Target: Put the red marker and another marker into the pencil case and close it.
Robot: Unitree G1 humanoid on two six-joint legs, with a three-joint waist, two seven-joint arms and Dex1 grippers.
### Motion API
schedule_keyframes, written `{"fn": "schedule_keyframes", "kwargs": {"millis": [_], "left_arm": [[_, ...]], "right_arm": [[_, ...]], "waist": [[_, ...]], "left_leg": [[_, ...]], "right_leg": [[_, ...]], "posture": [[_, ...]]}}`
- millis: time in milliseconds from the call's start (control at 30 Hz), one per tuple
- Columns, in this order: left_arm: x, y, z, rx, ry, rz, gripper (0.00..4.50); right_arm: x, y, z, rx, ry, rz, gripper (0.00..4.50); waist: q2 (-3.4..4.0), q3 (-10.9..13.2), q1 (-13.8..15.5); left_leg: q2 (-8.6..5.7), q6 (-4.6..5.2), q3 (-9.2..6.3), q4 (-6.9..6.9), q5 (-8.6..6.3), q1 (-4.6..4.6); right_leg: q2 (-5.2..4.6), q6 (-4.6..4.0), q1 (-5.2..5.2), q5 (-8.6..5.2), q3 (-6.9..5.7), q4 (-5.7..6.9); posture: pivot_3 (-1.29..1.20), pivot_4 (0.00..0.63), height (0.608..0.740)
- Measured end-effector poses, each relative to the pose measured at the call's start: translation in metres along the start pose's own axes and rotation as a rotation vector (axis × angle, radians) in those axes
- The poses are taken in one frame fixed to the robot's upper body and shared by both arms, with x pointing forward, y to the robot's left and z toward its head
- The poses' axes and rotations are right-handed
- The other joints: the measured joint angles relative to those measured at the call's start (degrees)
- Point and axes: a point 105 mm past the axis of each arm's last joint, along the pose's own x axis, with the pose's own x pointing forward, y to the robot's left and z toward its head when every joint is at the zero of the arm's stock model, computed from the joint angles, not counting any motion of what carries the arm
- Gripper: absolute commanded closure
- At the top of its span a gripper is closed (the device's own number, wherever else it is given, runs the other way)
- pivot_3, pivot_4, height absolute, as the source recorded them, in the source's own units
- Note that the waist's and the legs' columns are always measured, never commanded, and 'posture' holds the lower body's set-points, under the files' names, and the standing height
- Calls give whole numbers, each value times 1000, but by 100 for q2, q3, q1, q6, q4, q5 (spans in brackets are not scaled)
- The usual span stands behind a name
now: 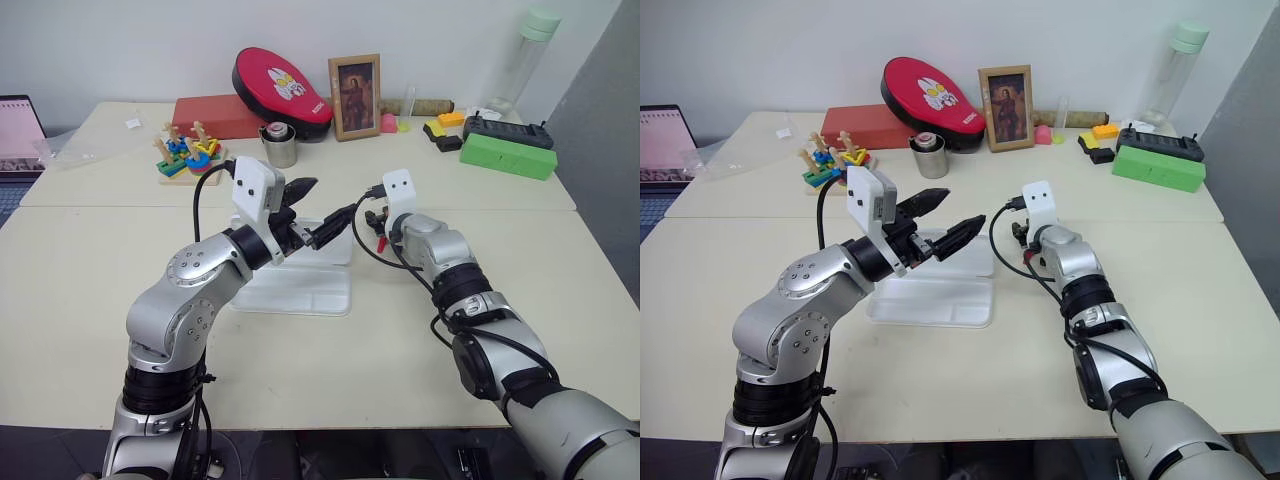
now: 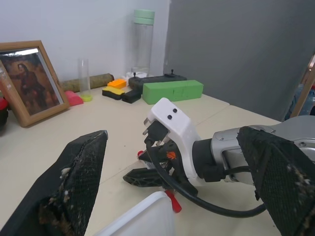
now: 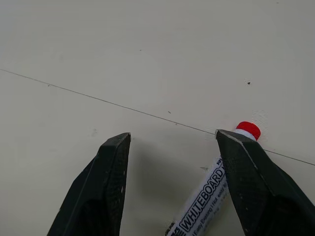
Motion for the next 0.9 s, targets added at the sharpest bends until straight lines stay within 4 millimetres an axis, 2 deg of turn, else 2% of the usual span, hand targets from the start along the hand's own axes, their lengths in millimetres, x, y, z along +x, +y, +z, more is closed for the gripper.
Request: {"fn": "schedule_keyframes", "kwargs": {"millis": [333, 400, 567, 767, 900], "left_arm": [[0, -2, 0, -1, 0, -14, 0], [1, -2, 0, -2, 0, -15, 0], [1, -3, -1, -1, 1, -18, 0], [1, -3, -1, -1, 2, -18, 0], [1, -3, 0, 2, 0, -19, 0]], "right_arm": [[-10, -12, 14, 70, -53, -36, 1664], [-11, -13, 12, 73, -36, -39, 1664], [-8, -8, -15, 79, 61, -37, 1664], [-6, 3, -16, 27, 66, 0, 1664], [-5, 7, -15, 27, 56, 9, 2731]], "waist": [[0, 0, 4], [0, 0, 6], [0, 0, 1], [1, -1, -26], [1, -1, -51]], "left_leg": [[0, 0, 0, 0, 0, 0], [0, 0, 0, 0, 0, 0], [0, 0, 0, 0, 0, 0], [1, 0, 1, 0, 0, 3], [1, 1, 0, 1, 0, 4]], "right_leg": [[0, 0, 0, 0, 0, 0], [0, 0, 0, 0, 0, 0], [0, 0, 0, 0, 0, 0], [1, 0, 1, 0, 1, 1], [1, 0, 2, 0, 1, 3]], "posture": [[0, 150, 740], [0, 150, 740], [0, 150, 740], [0, 150, 740], [0, 150, 740]]}}
